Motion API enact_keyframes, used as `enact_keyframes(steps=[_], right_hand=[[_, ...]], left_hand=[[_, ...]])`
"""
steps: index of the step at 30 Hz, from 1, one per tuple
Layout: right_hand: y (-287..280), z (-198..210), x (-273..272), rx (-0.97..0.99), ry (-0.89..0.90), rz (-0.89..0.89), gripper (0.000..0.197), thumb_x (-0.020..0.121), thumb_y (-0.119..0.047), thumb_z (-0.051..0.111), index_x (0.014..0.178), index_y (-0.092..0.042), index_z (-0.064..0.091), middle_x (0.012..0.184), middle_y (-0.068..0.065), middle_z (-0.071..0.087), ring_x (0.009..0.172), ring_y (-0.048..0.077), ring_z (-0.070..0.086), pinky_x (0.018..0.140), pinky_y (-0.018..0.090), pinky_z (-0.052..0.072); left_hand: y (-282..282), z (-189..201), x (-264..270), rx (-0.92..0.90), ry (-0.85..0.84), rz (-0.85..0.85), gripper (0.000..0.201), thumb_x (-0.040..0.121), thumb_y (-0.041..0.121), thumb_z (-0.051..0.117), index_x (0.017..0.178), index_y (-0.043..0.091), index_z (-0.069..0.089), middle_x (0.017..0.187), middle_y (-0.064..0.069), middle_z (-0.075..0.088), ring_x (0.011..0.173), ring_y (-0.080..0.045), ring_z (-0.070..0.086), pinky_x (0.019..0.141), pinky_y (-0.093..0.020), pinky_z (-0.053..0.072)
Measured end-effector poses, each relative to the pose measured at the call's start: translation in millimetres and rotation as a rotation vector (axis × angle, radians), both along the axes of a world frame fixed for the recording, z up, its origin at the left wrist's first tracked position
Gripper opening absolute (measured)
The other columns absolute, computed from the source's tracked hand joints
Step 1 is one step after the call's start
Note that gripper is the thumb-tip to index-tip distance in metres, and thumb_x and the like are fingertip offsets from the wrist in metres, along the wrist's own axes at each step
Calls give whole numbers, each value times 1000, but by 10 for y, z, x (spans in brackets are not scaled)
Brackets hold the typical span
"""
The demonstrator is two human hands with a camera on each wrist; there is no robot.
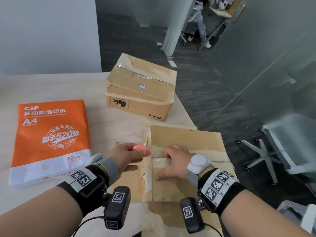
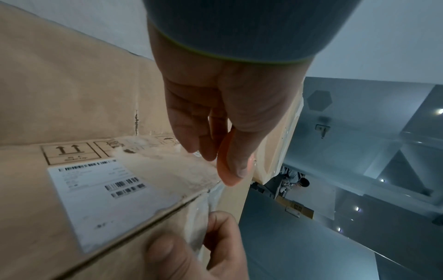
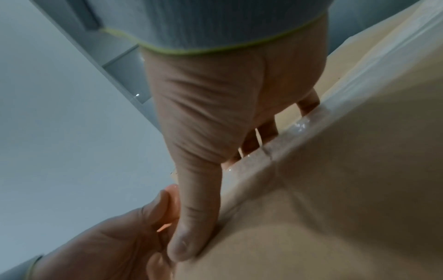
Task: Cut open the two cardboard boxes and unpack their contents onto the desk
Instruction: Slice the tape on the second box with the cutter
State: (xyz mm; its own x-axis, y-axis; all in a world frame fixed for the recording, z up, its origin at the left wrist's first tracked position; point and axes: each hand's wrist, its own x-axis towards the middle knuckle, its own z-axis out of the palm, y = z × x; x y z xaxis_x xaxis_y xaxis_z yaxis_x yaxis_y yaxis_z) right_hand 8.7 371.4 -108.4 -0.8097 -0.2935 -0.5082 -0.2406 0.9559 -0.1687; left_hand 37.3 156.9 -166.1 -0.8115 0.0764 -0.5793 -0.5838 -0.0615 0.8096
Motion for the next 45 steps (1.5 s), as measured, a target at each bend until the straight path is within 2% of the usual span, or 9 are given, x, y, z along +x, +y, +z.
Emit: enact_keyframes(steps=[2, 6, 10, 13, 20, 27, 35, 40, 45], right_hand=[[-43, 1, -48, -10, -43, -10, 63, 54, -74, 82, 79, -29, 46, 101, -6, 47, 101, 18, 41, 87, 35, 43], [-60, -36, -91, 21, -109, -1, 60, 55, -78, 78, 76, -28, 52, 103, -5, 44, 105, 19, 37, 95, 39, 42], [-59, -74, -83, 14, -117, -22, 61, 54, -78, 78, 82, -26, 60, 106, -5, 43, 108, 21, 37, 97, 40, 41], [-65, -87, -73, -4, -112, -44, 59, 54, -77, 79, 77, -27, 58, 105, -5, 43, 108, 21, 37, 98, 40, 41], [-52, -96, -43, -33, -107, -67, 55, 54, -75, 80, 69, -30, 52, 103, -6, 42, 107, 21, 36, 97, 40, 40], [-26, -113, -22, -73, -99, -86, 57, 52, -76, 80, 76, -29, 59, 104, -7, 44, 108, 19, 37, 97, 40, 40], [-28, -116, 5, -104, -75, -97, 49, 56, -71, 83, 70, -34, 54, 107, -3, 45, 109, 20, 38, 96, 38, 40], [-31, -116, 11, -100, -68, -95, 57, 56, -73, 81, 90, -29, 64, 109, -4, 45, 111, 20, 37, 99, 39, 40], [-37, -90, 20, -117, -63, -105, 64, 57, -71, 82, 100, -26, 68, 110, -4, 45, 111, 19, 37, 99, 38, 40]], left_hand=[[20, 9, 1, 33, -9, 9, 17, 88, 25, 78, 104, 19, 77, 103, 7, 79, 93, -12, 70, 70, -29, 55], [31, -12, -17, 33, -32, 113, 24, 79, 22, 86, 95, 18, 69, 98, 0, 80, 78, -11, 70, 58, -25, 49], [18, -3, -16, 22, -33, 116, 33, 66, 25, 93, 83, 21, 65, 102, -3, 79, 93, -15, 71, 64, -30, 51], [11, -34, -46, 13, -23, 174, 38, 59, 18, 95, 73, 20, 60, 104, -11, 78, 89, -19, 70, 62, -30, 54], [72, 85, -46, -28, 6, 134, 39, 71, 18, 90, 89, 18, 56, 91, -8, 80, 81, -19, 78, 59, -31, 52], [148, 229, -54, -185, 32, 120, 38, 73, 17, 88, 90, 10, 54, 88, -10, 78, 77, -19, 78, 70, -44, 65], [136, 337, -56, -244, 15, -28, 48, 56, 28, 84, 88, 14, 51, 85, -8, 80, 78, -16, 78, 71, -45, 65], [124, 376, -62, -294, 27, -69, 40, 67, 21, 85, 88, 12, 52, 76, -5, 79, 75, -13, 78, 72, -43, 66], [166, 386, -104, -277, 2, -98, 43, 65, 19, 85, 91, 12, 52, 76, -6, 79, 77, -15, 78, 76, -45, 65]])
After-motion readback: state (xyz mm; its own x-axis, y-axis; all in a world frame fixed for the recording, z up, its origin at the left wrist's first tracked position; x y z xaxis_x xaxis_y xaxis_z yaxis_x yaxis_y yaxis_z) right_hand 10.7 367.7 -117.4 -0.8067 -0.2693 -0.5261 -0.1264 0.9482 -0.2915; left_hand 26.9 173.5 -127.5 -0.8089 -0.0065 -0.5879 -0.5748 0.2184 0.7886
